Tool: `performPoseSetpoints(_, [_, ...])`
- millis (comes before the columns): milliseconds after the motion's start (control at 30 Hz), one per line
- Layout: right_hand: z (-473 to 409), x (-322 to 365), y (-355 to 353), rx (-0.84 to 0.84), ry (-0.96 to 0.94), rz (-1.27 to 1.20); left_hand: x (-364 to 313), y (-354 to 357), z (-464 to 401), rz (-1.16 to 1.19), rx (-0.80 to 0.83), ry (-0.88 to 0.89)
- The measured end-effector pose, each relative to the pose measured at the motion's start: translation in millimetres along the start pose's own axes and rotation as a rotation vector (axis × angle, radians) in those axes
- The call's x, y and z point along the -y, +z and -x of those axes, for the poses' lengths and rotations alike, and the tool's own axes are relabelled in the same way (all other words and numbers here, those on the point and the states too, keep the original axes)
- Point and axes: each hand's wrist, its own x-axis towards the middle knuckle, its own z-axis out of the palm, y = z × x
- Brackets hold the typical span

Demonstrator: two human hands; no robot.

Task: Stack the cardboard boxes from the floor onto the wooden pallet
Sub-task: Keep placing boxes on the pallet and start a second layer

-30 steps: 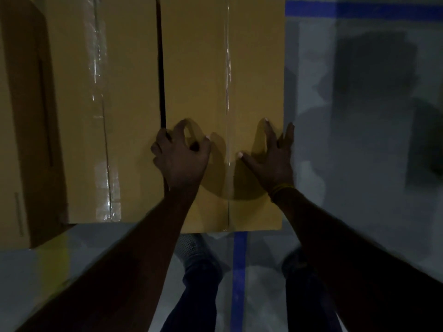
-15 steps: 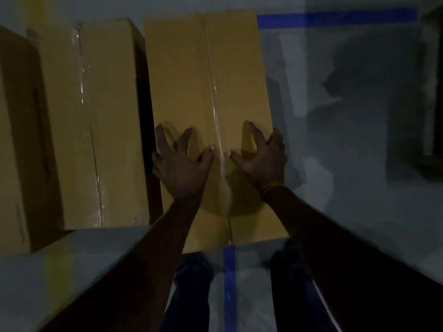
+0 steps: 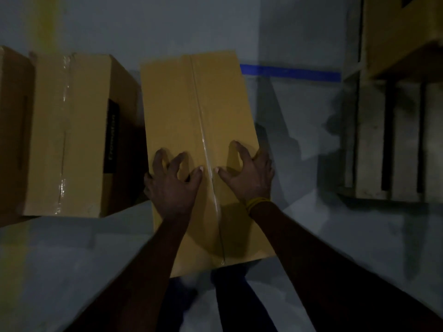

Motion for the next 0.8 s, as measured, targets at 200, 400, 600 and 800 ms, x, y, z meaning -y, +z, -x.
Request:
performPoseSetpoints(200, [14.7,-27.7,-50.0,-0.043,-0.014,0.002,-48.2,-10.9,34.9,-0.003,-0.014,0.032])
performPoseSetpoints(400, [50.5,-64.4,-97.2,-0.092,-0.034,-0.023,-79.4,-13.6,83.8,-0.006,-0.071,0.112])
performPoseSetpoints(600, [91.6,-125.0,-154.4,-0.117,-0.043,-0.002,-128.0,-6.5,160.6,0.053,-0.09,0.135])
performPoseSetpoints(800, [105.5,-202.1,-204.2,-0.142,-0.006,0.0,-187.1,23.6,218.4,0.049,-0.038,0.141])
